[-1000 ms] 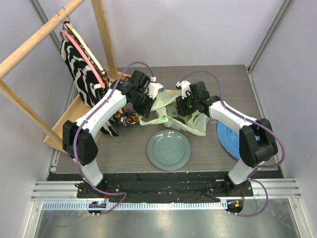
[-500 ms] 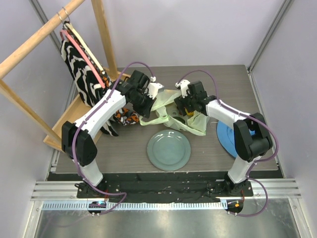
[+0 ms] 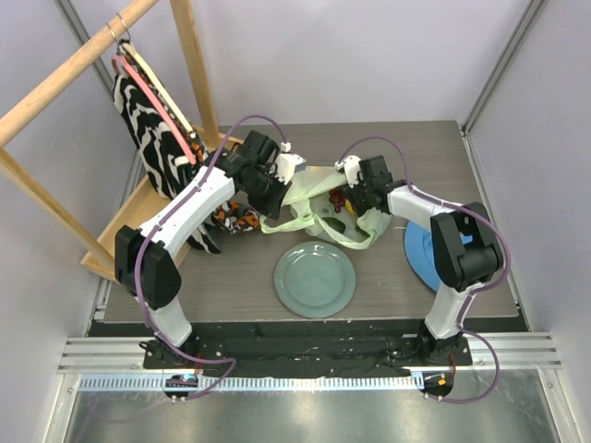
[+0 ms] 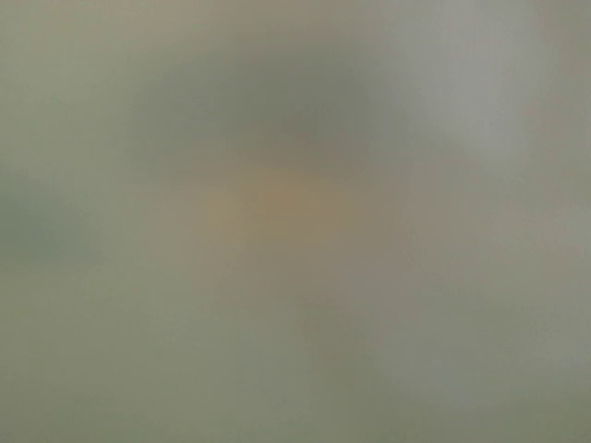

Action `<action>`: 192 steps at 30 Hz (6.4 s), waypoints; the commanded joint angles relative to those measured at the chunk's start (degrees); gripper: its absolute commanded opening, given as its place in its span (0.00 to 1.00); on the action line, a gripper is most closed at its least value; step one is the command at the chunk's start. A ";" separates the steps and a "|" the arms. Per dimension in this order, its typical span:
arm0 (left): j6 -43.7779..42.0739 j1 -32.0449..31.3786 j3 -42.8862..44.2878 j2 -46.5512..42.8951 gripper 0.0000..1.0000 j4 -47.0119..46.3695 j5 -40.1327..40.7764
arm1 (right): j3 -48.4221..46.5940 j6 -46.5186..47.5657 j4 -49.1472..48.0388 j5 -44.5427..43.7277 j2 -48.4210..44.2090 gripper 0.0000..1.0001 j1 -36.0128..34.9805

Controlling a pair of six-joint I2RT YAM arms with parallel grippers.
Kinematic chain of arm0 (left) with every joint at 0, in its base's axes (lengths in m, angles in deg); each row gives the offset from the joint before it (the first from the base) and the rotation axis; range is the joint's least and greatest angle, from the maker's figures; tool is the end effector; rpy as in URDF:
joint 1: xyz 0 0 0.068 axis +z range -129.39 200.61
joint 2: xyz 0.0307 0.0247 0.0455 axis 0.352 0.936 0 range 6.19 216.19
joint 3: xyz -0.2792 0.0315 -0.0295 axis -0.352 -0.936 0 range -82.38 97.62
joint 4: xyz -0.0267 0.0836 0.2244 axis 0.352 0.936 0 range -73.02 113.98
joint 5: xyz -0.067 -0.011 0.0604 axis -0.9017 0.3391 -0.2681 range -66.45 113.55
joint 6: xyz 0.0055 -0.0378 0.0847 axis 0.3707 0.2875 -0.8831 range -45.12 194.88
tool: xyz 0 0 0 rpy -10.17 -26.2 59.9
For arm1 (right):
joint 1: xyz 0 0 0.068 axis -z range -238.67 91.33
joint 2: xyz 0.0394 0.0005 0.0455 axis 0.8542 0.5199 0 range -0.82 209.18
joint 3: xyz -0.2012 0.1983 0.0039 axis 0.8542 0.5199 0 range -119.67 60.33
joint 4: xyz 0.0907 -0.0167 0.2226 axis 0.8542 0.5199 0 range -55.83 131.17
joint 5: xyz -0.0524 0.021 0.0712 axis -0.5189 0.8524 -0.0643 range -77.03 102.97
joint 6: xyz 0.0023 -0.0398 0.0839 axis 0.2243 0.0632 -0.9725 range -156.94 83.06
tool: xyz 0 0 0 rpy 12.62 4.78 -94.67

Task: Take the fake fruits out of the plastic bag
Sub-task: Take out the fake fruit from the plastic bag, then place the fake fruit on the plate, then take out the fake fruit from the plastic bag, then place the fake fruit on the plate, then adjust the plastic bag at the center of the board.

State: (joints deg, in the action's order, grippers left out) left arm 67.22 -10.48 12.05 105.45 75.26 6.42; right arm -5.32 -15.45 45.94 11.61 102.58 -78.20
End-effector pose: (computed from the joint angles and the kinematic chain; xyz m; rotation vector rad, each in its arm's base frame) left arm 0.2965 -0.2075 0.2877 0.9854 2.5099 -0.5282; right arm 0.3765 0.1316 0.1712 -0.8432 2.2845 -0.0445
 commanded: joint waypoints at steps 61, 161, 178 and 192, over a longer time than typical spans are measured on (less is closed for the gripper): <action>9.33 8.06 -0.12 3.13 0.31 -2.82 -11.53 | 1.21 5.92 20.05 20.28 -38.70 0.56 -11.25; 6.34 5.43 11.57 6.39 0.00 -1.24 -3.00 | 11.41 -1.72 1.69 14.73 -17.61 0.36 -24.24; 5.03 5.34 3.83 4.27 0.00 -0.45 -8.19 | -0.02 -2.15 12.42 8.37 -36.59 0.98 -22.57; 1.07 5.34 -2.95 -2.67 0.00 1.13 -8.63 | -0.53 0.48 3.79 -3.03 -18.06 0.61 -17.21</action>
State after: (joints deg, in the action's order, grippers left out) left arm 70.98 -4.93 8.14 106.85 75.63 -0.53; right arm -2.46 -15.71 51.39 6.78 82.65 -95.51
